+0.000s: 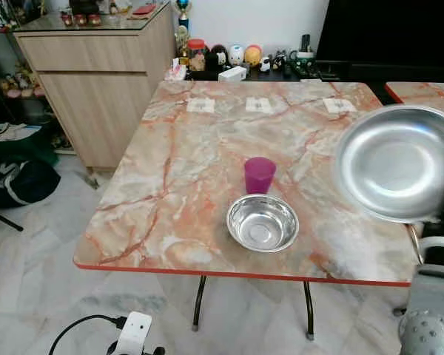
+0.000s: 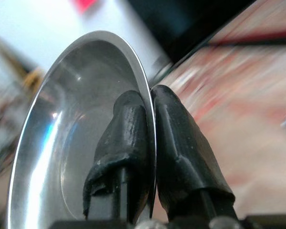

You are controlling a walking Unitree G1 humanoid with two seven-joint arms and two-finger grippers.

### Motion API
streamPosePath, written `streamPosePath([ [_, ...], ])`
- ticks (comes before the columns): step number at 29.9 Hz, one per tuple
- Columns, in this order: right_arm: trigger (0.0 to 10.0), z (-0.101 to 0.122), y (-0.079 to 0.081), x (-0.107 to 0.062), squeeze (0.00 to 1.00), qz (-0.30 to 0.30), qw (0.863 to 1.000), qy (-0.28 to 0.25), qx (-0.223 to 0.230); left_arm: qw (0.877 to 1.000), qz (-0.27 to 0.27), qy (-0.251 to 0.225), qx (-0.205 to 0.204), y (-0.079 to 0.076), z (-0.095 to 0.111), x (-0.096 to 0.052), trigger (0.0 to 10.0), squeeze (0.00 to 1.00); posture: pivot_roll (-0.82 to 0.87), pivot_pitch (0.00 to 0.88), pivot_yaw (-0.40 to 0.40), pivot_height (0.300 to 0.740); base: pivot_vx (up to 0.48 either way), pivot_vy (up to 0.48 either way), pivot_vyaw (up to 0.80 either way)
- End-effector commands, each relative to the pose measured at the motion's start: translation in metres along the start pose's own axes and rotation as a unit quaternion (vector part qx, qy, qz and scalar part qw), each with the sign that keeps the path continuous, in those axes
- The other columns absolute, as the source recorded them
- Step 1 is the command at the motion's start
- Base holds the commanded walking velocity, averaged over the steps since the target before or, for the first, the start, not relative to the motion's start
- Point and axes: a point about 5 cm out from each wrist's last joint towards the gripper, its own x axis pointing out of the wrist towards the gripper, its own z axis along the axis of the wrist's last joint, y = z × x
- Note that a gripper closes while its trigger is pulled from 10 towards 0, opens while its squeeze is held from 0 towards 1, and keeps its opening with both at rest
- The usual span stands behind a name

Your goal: Setting the table

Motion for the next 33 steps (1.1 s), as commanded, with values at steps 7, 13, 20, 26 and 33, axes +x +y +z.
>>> streamPosePath([
  [7,10.0,-0.02,0.029,0.001,0.0,0.089,0.995,0.042,0.013,1.0,0.005,-0.002,-0.03,0.0,0.0,0.0,10.0,0.0,0.04,0.0,-0.03,0.74,0.0,0.0,0.0],
  [13,10.0,-0.013,0.039,0.005,0.0,0.119,0.992,0.03,0.033,0.999,0.005,-0.005,-0.037,-0.002,0.003,0.001,10.0,0.0,0.03,0.0,-0.033,0.74,0.0,0.0,0.0],
  [20,10.0,-0.021,0.039,0.002,0.0,0.116,0.992,0.044,0.024,0.999,0.005,-0.011,-0.037,-0.001,0.005,0.001,10.0,0.0,0.03,0.0,-0.03,0.74,0.0,-0.192,0.0],
  [26,10.0,-0.025,0.039,0.002,0.0,0.111,0.992,0.051,0.02,0.999,0.006,-0.012,-0.038,0.001,0.005,0.001,10.0,0.0,0.03,0.0,-0.022,0.74,0.0,-0.339,0.0],
  [33,10.0,-0.027,0.035,0.001,0.0,0.097,0.994,0.053,0.017,0.999,0.007,-0.014,-0.037,0.002,0.006,0.001,10.0,0.0,0.03,0.0,-0.018,0.74,0.0,-0.34,0.0],
])
